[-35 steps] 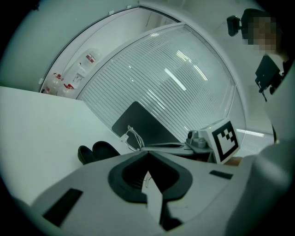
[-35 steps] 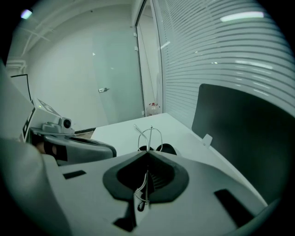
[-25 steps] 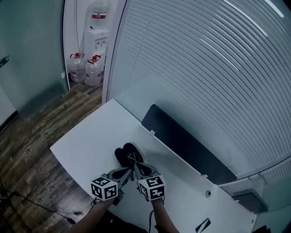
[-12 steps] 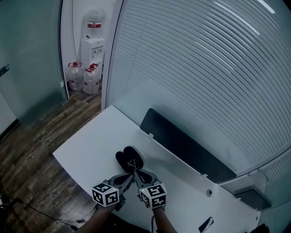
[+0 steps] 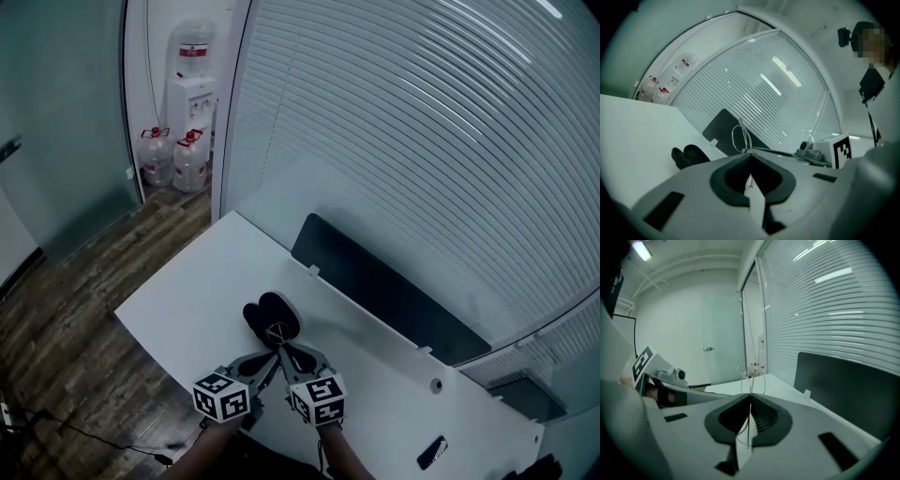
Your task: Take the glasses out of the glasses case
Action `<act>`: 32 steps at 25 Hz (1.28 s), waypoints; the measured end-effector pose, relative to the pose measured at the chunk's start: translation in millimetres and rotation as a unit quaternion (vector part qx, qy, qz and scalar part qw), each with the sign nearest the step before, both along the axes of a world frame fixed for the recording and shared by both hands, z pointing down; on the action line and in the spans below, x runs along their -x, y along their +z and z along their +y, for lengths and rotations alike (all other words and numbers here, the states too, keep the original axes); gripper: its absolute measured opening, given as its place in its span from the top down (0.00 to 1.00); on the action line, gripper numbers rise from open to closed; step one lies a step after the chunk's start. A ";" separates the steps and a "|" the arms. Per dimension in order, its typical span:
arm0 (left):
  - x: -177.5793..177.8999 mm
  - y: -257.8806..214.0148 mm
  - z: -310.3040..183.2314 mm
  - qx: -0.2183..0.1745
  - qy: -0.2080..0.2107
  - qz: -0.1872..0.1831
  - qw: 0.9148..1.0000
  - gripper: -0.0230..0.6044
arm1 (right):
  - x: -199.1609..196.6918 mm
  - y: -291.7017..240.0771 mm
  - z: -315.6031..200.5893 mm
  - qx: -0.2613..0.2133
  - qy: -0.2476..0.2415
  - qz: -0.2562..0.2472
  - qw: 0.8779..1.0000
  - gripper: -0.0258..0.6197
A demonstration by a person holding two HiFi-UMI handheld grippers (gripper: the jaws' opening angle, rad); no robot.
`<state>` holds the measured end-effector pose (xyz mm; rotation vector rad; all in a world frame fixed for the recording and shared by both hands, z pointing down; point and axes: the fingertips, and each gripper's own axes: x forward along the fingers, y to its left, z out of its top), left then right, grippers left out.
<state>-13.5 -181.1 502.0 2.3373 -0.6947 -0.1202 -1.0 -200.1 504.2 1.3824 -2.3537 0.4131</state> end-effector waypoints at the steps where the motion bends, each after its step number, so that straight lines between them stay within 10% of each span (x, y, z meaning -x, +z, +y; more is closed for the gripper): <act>1: 0.5 0.0 1.8 -0.001 0.000 -0.001 1.000 0.96 | 0.4 -0.2 1.8 -0.002 0.001 0.000 1.000 0.93; 32: -36.2 -1.4 134.9 -0.024 -0.031 -0.065 0.997 0.96 | -36.8 0.5 134.4 -0.016 -0.009 -0.098 0.995 0.93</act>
